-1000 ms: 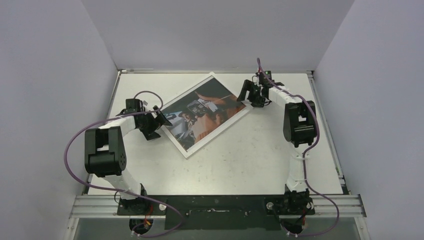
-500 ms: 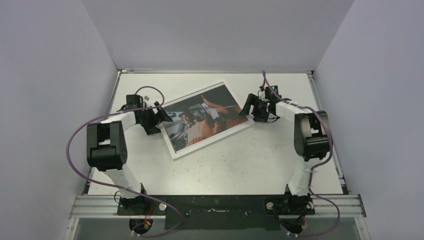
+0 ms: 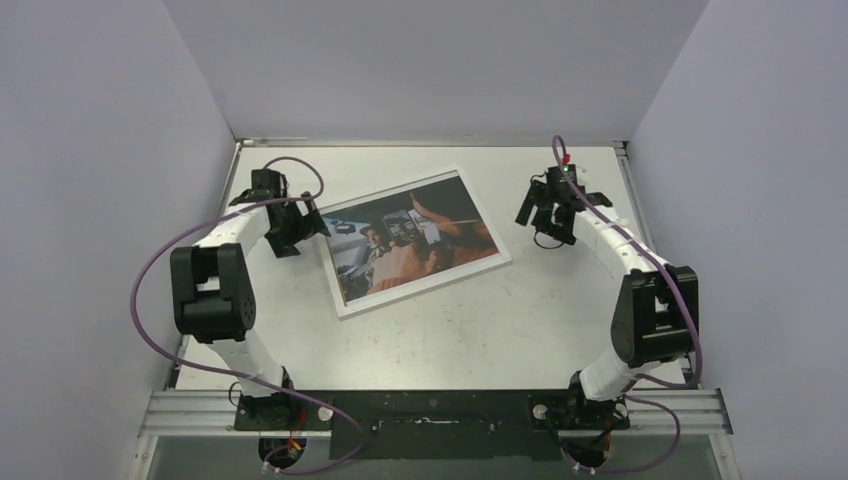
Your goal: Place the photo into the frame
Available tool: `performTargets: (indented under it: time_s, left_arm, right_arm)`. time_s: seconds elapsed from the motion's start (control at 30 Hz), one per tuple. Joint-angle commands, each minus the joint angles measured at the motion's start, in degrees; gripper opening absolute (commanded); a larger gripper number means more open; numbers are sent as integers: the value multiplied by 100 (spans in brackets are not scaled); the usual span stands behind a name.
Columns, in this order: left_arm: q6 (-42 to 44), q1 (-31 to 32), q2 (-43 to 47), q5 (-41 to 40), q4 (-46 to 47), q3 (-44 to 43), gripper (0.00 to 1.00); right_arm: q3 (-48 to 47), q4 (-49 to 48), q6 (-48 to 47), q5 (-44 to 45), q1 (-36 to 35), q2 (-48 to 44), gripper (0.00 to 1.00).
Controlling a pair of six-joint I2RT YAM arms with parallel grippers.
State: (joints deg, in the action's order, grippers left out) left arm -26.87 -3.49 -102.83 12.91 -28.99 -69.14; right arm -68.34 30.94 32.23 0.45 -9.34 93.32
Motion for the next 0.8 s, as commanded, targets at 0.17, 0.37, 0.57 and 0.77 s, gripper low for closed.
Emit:
performTargets:
  time_s: [0.17, 0.37, 0.57, 0.77]
  left_arm:
    - [19, 184, 2502, -1547, -1810, -261, 97]
    - [-265, 495, 3970, -1833, -2460, -422, 97]
    - [-314, 586, 5352, -1987, -2978, -188, 97]
    - [-164, 586, 6377, -1821, -3119, -261, 97]
  right_arm:
    - [-255, 837, -267, 1703, 82, -1744, 85]
    - [-425, 1580, -359, 2226, 86, -3002, 95]
    - [-223, 2144, -105, 2437, 76, -4289, 100]
    - [-346, 2541, -247, 2781, 82, -5312, 100]
